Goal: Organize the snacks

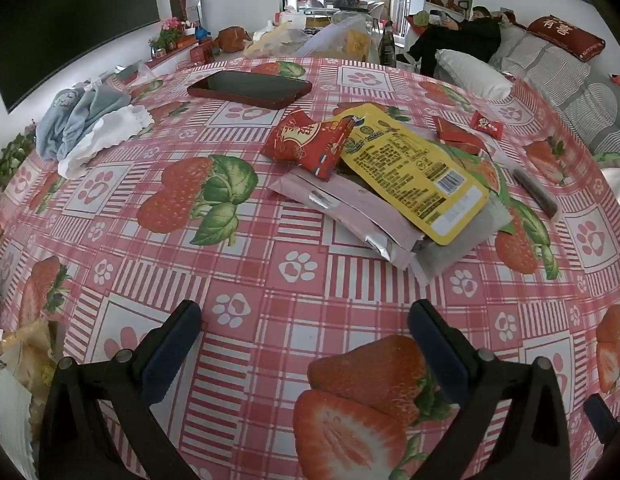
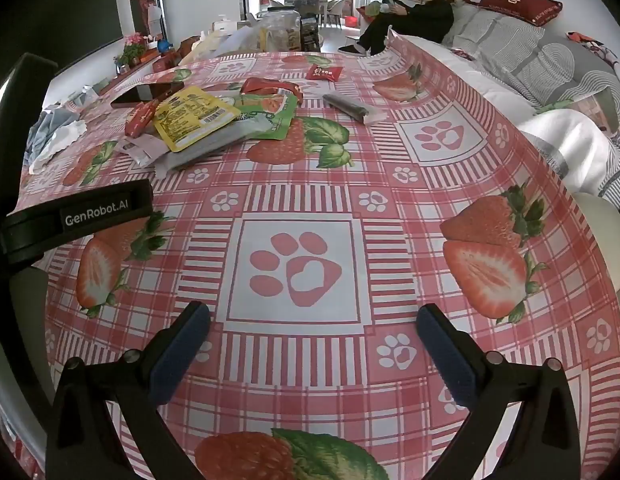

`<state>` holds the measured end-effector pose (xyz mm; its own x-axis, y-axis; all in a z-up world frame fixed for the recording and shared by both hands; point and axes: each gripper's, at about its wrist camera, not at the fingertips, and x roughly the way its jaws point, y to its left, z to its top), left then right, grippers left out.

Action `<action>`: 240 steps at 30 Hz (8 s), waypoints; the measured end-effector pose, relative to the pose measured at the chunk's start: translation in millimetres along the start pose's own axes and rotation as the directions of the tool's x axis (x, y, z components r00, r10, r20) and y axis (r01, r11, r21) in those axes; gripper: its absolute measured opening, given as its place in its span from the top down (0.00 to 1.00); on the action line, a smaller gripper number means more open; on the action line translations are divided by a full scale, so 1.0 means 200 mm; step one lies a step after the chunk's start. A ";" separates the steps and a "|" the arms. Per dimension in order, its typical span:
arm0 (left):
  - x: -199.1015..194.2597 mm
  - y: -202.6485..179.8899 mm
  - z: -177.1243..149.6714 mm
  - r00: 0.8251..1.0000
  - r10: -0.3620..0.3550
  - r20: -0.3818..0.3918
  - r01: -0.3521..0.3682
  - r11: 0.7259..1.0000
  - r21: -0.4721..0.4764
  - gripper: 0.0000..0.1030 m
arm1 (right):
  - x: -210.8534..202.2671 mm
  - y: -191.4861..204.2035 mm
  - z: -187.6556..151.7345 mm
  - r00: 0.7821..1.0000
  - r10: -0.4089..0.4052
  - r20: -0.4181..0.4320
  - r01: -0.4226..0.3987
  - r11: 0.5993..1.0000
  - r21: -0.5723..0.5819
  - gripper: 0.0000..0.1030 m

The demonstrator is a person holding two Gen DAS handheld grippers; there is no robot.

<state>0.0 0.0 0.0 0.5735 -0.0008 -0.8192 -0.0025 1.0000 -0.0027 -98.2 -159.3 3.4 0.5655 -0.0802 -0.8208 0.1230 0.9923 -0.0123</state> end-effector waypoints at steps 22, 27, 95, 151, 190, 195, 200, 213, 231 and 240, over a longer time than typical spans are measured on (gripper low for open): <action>-0.17 -0.07 0.01 0.996 -0.028 -0.082 0.032 0.998 0.056 0.00 | -0.06 -0.27 0.06 0.925 0.175 -0.338 -0.105 0.971 0.216 0.00; -0.61 -0.11 -0.06 0.982 -0.169 -0.089 0.184 0.964 0.193 0.00 | -0.17 -0.35 0.07 0.902 0.166 -0.399 -0.058 0.961 0.270 0.00; 0.11 0.86 0.10 0.862 0.070 -0.501 0.205 0.857 0.472 0.00 | 0.25 0.89 0.21 0.703 0.110 -0.702 -0.182 0.983 -0.028 0.00; -0.77 1.83 -0.30 0.898 0.015 -0.439 -0.091 0.984 -0.153 0.73 | -0.62 1.58 0.01 0.557 0.375 -0.740 -0.574 0.819 -0.017 0.32; -0.90 1.59 -0.39 0.904 0.075 -0.422 -0.056 0.997 0.057 0.29 | -0.37 1.22 0.05 0.711 0.135 -0.690 -0.213 0.977 -0.029 0.01; -0.87 1.56 -0.36 0.905 0.050 -0.422 -0.018 0.997 0.077 0.29 | -0.30 1.16 -0.01 0.699 0.092 -0.709 -0.180 0.982 -0.050 0.01; -0.87 1.44 -0.36 0.904 0.024 -0.428 0.030 0.993 0.119 0.29 | -0.29 1.30 -0.07 0.706 0.104 -0.700 -0.182 0.982 -0.038 0.01; -0.70 1.17 -0.43 0.857 -0.017 -0.516 0.121 0.978 0.168 0.28 | -0.17 1.42 -0.30 0.693 -0.042 -0.720 -0.140 0.972 -0.191 0.01; -0.39 1.01 -0.52 0.790 -0.001 -0.613 0.091 0.989 0.115 0.22 | -0.28 0.92 -0.45 0.686 -0.030 -0.727 -0.098 0.986 -0.133 0.01; -0.32 0.70 -0.44 0.816 -0.020 -0.578 0.152 0.972 0.181 0.21 | -0.36 0.66 -0.56 0.683 -0.009 -0.730 -0.066 0.995 -0.074 0.01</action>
<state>-109.5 140.0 1.2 -0.0058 -0.0232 -0.9997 0.2331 0.9722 -0.0239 -213.8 -12.1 -3.5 -0.2099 0.0047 -0.9777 0.0250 0.9997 -0.0005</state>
